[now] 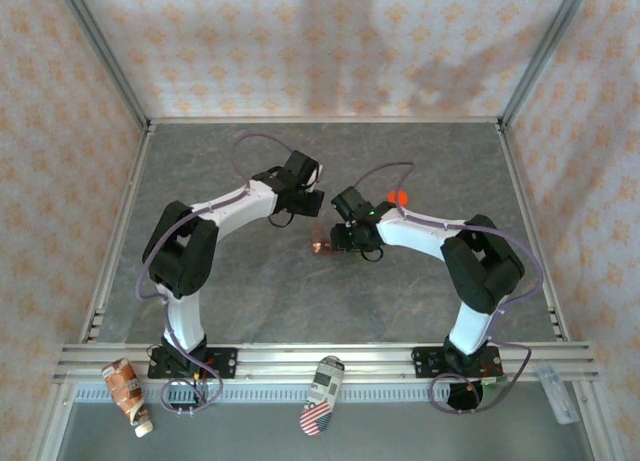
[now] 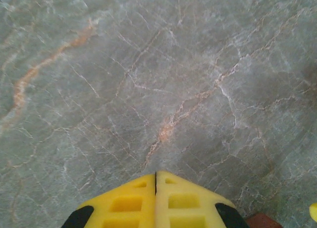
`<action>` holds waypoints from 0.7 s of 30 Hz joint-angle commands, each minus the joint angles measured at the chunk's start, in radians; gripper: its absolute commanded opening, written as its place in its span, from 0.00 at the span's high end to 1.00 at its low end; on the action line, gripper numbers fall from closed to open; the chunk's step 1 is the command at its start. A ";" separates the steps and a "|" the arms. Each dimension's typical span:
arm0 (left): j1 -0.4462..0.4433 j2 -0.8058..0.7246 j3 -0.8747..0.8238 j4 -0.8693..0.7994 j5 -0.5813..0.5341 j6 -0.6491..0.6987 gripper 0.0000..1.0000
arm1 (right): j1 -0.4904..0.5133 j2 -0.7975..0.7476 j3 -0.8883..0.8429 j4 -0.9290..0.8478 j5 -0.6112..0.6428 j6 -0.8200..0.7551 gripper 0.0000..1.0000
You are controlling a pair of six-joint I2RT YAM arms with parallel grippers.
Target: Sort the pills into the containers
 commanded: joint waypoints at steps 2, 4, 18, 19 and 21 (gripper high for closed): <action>0.004 0.001 0.031 -0.056 0.023 -0.018 1.00 | 0.007 0.025 0.002 -0.002 0.039 0.019 0.45; 0.004 0.035 0.034 -0.061 0.027 -0.019 1.00 | 0.006 0.025 0.002 -0.002 0.039 0.021 0.45; 0.004 0.069 0.034 -0.069 0.071 -0.017 1.00 | 0.006 0.025 0.005 -0.009 0.041 0.030 0.46; 0.004 0.067 0.032 -0.069 0.075 -0.016 1.00 | 0.006 0.026 0.006 -0.010 0.041 0.030 0.46; 0.004 0.061 0.029 -0.066 0.090 -0.016 1.00 | 0.006 0.027 0.008 -0.011 0.043 0.031 0.46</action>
